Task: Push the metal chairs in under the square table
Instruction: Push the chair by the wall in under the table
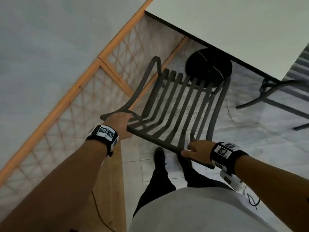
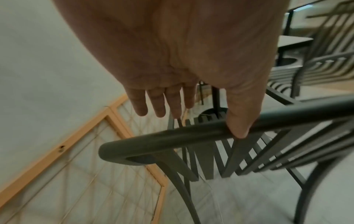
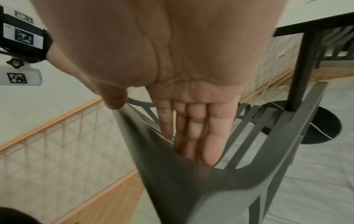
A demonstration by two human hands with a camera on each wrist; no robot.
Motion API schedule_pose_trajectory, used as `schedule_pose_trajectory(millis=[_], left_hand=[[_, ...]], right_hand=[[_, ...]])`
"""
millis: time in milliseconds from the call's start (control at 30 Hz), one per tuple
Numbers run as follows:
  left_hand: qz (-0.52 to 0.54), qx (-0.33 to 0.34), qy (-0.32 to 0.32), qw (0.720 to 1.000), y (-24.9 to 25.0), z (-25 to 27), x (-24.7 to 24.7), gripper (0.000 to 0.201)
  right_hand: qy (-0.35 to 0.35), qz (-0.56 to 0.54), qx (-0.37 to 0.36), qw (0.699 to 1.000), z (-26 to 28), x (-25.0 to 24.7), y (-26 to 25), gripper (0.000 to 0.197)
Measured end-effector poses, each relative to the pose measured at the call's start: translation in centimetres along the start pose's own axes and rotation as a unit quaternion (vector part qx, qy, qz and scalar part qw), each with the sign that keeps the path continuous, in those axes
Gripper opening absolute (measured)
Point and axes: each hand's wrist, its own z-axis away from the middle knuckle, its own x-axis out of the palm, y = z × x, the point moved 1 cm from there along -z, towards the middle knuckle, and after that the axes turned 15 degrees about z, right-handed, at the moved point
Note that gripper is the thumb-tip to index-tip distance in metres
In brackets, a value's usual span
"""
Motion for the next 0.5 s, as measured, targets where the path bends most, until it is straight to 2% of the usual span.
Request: schedule_pose_trajectory(millis=[67, 167, 267, 300, 400, 500], left_hand=[[-0.031, 0.029, -0.027, 0.999, -0.8, -1.3, 0.1, 0.079], [-0.077, 0.057, -0.084, 0.992, -2.3, -3.3, 0.6, 0.085], [-0.121, 0.069, -0.125, 0.982, -2.7, -4.1, 0.0, 0.085], [-0.129, 0.073, -0.132, 0.98, -2.9, -4.4, 0.0, 0.082], [-0.131, 0.08, -0.158, 0.975, -3.4, -4.8, 0.3, 0.068], [-0.124, 0.079, -0.167, 0.975, -3.8, -5.2, 0.9, 0.055]], right_hand=[[0.009, -0.019, 0.022, 1.0, -1.0, 0.7, 0.0, 0.123], [0.014, -0.055, 0.067, 0.996, -1.3, 1.6, -0.6, 0.128], [0.059, -0.107, 0.111, 0.986, -1.2, 2.7, -1.1, 0.107], [0.082, -0.125, 0.145, 0.978, -1.0, 3.1, -1.2, 0.098], [0.128, -0.158, 0.277, 0.939, -0.8, 4.8, -1.6, 0.08], [0.126, -0.213, 0.346, 0.905, -1.1, 5.4, -2.1, 0.073]])
